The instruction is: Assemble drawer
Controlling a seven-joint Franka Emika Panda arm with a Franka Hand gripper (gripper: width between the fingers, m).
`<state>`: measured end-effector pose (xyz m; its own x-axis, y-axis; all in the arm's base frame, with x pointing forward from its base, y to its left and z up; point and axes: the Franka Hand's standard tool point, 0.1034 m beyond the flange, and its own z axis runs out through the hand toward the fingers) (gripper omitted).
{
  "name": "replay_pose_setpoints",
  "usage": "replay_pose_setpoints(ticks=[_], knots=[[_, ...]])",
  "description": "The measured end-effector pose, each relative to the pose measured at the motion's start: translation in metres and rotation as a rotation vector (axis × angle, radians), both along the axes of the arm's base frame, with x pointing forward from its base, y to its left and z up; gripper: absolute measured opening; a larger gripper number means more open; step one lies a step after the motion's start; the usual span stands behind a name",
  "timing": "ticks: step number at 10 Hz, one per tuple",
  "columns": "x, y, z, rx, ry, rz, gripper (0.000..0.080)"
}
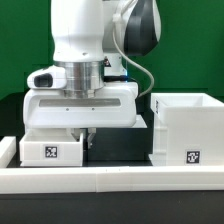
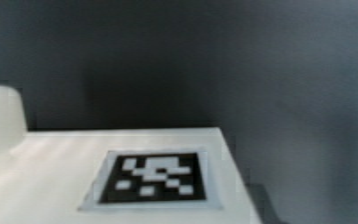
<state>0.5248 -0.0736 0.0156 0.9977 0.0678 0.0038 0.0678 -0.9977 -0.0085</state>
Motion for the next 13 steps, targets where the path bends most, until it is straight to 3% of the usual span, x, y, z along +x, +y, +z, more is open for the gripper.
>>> replay_pose_setpoints(ticks=[2,6,7,9,13], knots=[[-0.002,-0.006,0.006,0.013,0.012,0.116,0.0041],[-0.004,-0.006,0.003,0.011,0.016,0.243,0.0041],[-0.002,0.001,0.004,-0.011,0.009,0.384,0.0041],[-0.007,0.013,0.003,0.006,0.053,0.563,0.0041],[-0.008,0.01,0.002,0.001,0.052,0.807,0.0041]])
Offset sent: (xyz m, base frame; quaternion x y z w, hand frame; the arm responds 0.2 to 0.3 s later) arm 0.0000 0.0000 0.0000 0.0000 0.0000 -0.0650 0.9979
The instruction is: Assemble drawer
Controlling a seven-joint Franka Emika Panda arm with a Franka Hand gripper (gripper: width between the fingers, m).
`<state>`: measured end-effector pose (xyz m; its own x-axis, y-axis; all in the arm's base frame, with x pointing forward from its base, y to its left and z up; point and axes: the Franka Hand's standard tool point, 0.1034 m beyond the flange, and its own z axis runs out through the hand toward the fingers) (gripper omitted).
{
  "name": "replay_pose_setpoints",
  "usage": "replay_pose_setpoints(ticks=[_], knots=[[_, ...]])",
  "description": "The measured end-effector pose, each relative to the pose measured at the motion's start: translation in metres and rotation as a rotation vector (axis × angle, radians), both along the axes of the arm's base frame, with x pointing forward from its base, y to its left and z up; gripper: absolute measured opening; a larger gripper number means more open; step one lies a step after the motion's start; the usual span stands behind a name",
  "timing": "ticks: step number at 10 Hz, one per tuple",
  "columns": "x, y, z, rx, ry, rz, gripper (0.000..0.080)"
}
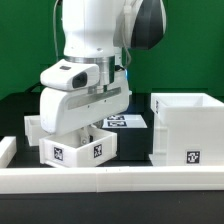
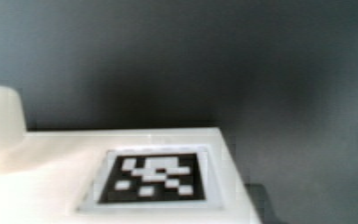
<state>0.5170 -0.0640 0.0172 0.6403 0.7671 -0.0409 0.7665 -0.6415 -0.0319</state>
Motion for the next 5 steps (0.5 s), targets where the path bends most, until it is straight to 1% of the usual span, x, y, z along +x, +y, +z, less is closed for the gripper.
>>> replay_pose_setpoints(ticks=[2,3,4,5], knots=[[-0.001,-0.003,0.0,-0.001,0.005,0.144,0.0041],[0.0,-0.002,0.0,-0.001,0.01,0.233,0.0041],[0.0,0.004,0.001,-0.002,0.021,0.295,0.0041],[0.002,0.007,0.002,-0.004,0.023,0.371,0.0041]])
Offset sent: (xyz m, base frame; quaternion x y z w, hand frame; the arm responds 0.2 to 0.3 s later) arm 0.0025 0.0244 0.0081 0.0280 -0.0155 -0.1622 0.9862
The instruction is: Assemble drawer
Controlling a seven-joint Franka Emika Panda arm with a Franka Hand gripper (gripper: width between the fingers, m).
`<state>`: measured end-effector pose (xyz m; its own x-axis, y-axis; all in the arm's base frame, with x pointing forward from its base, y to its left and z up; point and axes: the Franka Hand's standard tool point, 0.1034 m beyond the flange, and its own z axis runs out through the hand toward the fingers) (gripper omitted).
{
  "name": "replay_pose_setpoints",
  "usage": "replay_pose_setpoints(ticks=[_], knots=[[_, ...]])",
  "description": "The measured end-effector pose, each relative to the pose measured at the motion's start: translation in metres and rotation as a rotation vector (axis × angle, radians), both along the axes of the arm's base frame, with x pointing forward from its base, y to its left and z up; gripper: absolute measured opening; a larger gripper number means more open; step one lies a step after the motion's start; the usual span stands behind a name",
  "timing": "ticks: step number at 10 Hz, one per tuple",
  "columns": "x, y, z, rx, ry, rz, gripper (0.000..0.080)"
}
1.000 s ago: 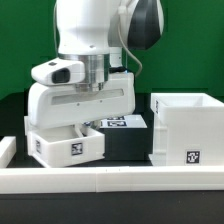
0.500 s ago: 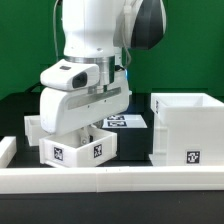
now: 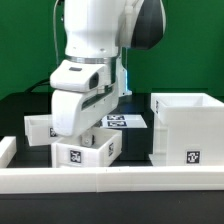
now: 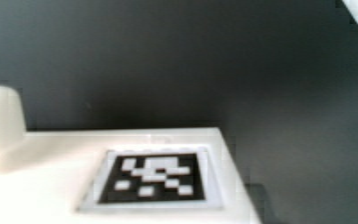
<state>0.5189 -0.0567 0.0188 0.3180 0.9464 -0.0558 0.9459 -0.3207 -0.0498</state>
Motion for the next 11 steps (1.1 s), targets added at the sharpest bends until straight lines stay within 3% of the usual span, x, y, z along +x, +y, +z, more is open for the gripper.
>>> replay_pose_setpoints(ticks=[4,8,11], knots=[[-0.002,-0.008,-0.002,-0.007,0.016,0.199,0.0041],[0.01,0.026,0.001,0.011,0.007,0.225,0.0041],[0.012,0.025,0.0,0.008,-0.013,0.207,0.0041]])
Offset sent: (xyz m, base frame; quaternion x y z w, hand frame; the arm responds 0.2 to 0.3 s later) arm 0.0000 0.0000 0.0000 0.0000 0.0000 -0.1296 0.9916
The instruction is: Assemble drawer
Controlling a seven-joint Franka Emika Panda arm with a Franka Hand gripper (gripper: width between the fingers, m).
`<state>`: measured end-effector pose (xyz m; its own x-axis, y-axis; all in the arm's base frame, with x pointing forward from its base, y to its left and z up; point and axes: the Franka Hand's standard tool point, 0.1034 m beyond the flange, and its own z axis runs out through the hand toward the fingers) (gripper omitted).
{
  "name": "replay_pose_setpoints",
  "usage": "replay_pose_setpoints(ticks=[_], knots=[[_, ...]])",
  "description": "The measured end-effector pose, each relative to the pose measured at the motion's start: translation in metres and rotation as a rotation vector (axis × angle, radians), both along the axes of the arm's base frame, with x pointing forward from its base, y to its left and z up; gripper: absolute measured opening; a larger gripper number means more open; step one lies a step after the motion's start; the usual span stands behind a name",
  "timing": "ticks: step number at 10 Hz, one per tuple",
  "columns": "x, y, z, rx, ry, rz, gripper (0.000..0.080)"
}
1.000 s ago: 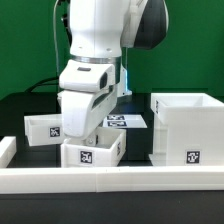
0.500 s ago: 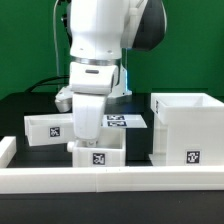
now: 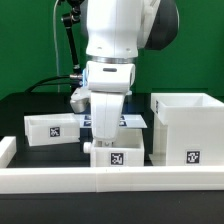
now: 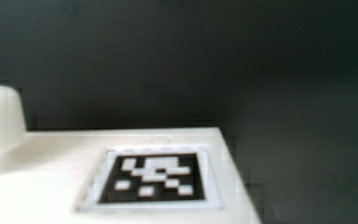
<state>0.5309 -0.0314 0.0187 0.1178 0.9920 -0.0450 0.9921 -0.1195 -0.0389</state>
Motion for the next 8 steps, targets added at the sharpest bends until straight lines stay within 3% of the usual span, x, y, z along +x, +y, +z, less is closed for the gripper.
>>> replay_pose_setpoints(ticks=[2,4,8], knots=[[0.001,0.001,-0.003,-0.002,0.003,0.041,0.0041],[0.006,0.012,-0.004,-0.011,0.002,0.1,0.0041],[0.006,0.012,-0.007,-0.011,-0.022,0.101,0.0041]])
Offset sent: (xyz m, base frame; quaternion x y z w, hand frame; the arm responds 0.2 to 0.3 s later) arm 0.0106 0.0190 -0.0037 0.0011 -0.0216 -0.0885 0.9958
